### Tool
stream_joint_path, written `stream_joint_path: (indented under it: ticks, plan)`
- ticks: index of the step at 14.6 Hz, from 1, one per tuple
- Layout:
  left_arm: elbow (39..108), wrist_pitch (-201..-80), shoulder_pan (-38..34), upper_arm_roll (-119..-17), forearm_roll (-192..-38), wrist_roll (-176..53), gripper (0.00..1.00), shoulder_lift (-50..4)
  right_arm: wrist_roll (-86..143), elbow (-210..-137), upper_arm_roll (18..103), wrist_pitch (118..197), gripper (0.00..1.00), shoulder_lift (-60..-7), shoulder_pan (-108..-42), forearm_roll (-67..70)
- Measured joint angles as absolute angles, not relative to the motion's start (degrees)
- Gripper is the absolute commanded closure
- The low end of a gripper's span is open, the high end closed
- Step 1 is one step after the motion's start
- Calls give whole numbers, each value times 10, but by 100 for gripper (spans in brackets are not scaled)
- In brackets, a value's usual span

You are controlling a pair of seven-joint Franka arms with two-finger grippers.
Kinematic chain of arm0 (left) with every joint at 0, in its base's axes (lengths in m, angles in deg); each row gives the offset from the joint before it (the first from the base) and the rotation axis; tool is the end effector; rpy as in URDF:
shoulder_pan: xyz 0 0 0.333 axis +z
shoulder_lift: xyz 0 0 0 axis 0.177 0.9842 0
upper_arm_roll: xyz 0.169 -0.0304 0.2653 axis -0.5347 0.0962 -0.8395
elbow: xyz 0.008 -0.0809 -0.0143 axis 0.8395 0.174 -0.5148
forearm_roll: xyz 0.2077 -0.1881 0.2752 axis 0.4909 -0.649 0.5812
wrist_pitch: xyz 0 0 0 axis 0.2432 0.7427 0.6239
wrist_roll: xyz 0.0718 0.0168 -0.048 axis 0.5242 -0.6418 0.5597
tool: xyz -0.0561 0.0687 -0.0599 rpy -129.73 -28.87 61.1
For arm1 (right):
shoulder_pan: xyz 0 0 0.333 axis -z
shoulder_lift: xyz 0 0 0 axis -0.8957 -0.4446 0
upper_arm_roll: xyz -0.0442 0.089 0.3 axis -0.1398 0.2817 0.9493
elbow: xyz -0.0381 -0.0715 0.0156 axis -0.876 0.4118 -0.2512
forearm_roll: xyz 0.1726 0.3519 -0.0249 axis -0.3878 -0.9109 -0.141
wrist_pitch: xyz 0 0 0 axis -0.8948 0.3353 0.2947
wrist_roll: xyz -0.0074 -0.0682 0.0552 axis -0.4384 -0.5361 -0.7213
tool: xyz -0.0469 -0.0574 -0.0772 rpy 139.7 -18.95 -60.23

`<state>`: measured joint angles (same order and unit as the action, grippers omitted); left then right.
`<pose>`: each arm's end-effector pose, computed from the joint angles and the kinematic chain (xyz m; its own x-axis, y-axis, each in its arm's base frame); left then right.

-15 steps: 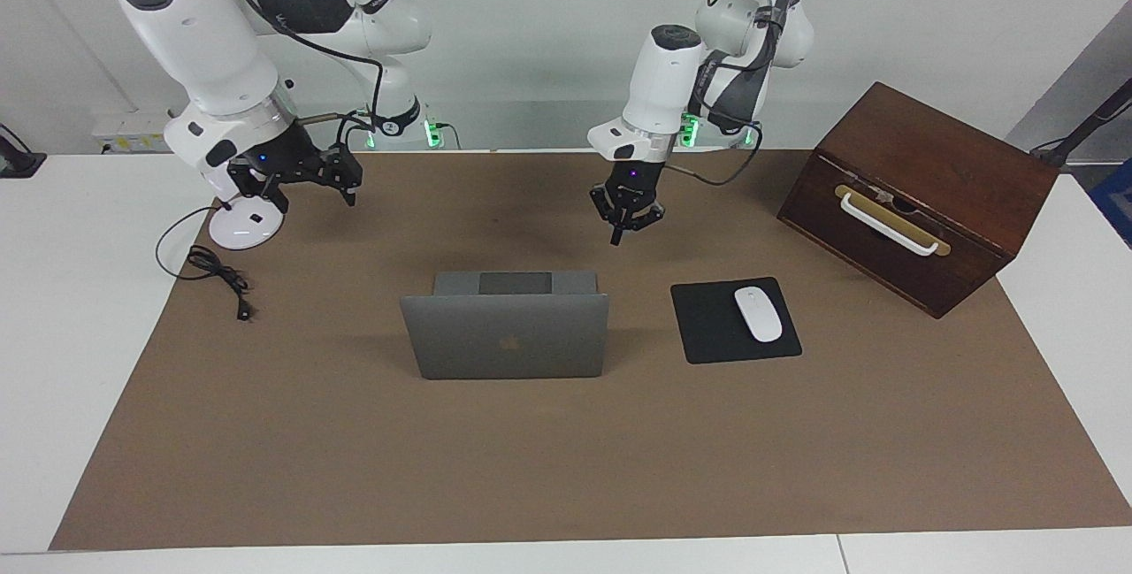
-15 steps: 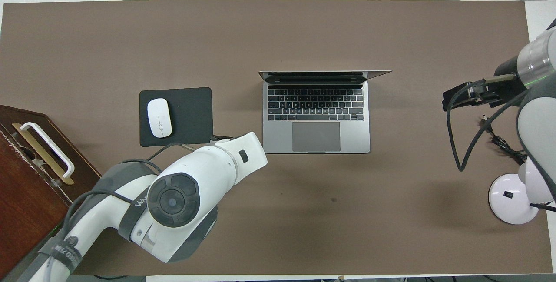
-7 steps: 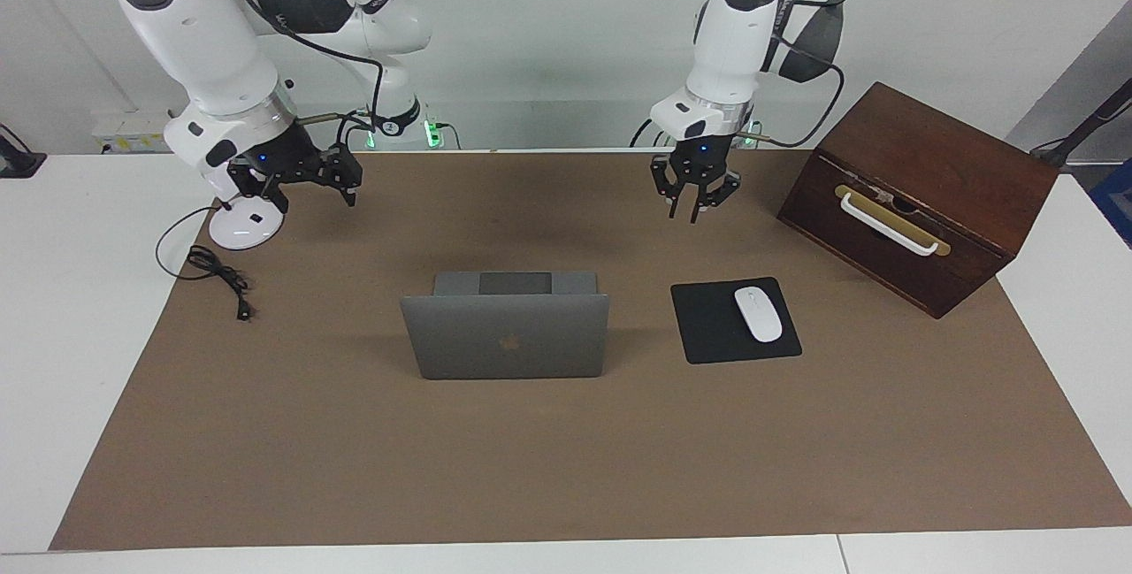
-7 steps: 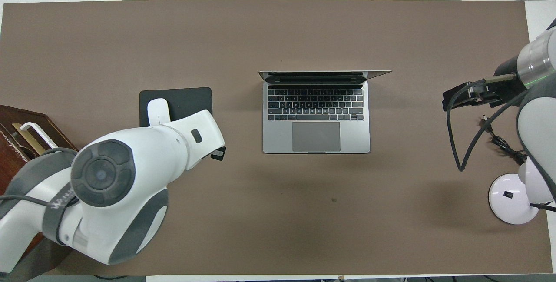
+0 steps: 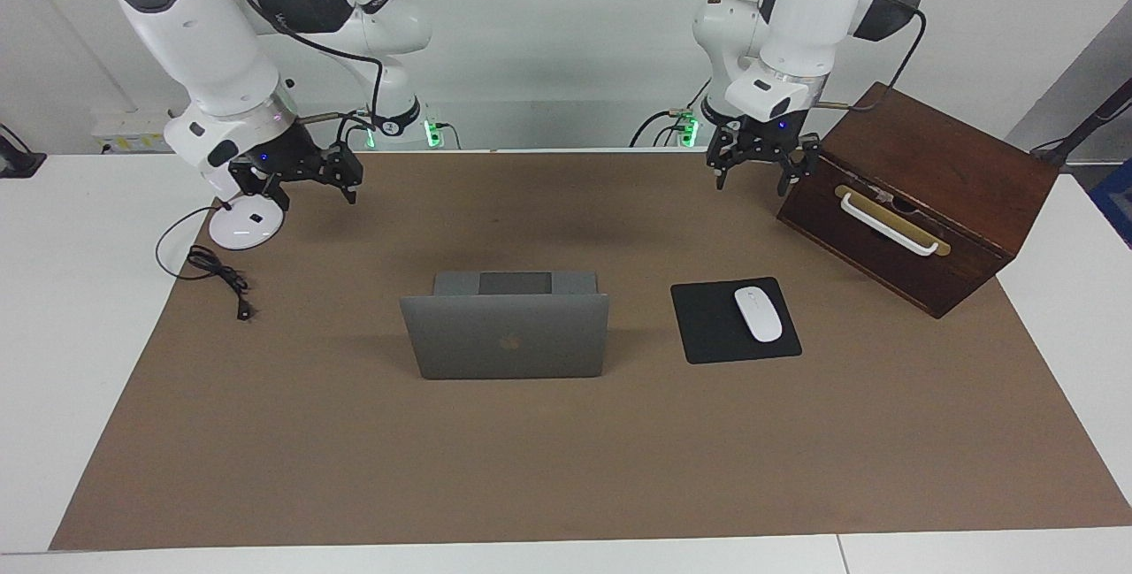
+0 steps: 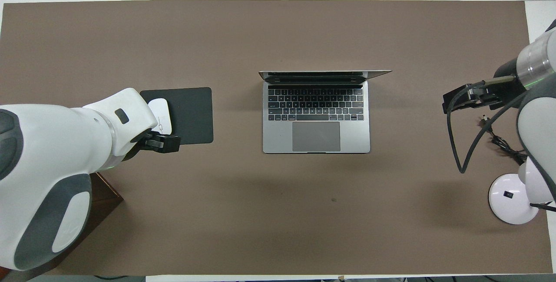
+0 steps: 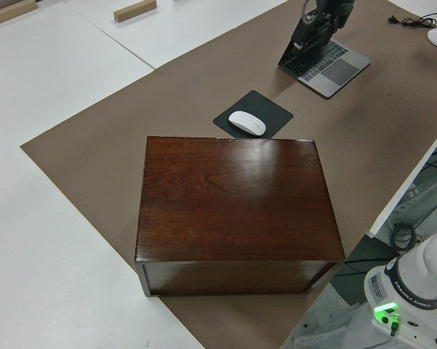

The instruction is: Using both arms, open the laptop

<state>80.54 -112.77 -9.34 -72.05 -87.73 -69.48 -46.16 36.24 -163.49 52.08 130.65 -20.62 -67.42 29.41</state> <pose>0.4758 -0.1598 0.5597 0.9694 -0.2061 0.1333 -0.2071 -0.9783 -0.0069 0.5620 0.0333 0.5767 0.9939 0.0606 -0.0920 0.0566 -0.9974 -0.0456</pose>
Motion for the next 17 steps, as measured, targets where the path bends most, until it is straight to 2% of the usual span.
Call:
stream_joint_path:
  ticks: [6,8,13,17]
  plan:
    - [771,-1115,7,-725,-877,-695,0,-461,362,-1635,520,1307,0,-206,-674,294]
    - [741,-1072,29,-726,-877,-695,0,-456,362,-1635,520,1307,0,-206,-674,294]
    - [607,-956,53,-725,-877,-695,0,-404,362,-1635,520,1307,0,-206,-674,294]
    - [593,-936,58,-726,-878,-694,0,-382,362,-1635,520,1307,0,-206,-672,294]
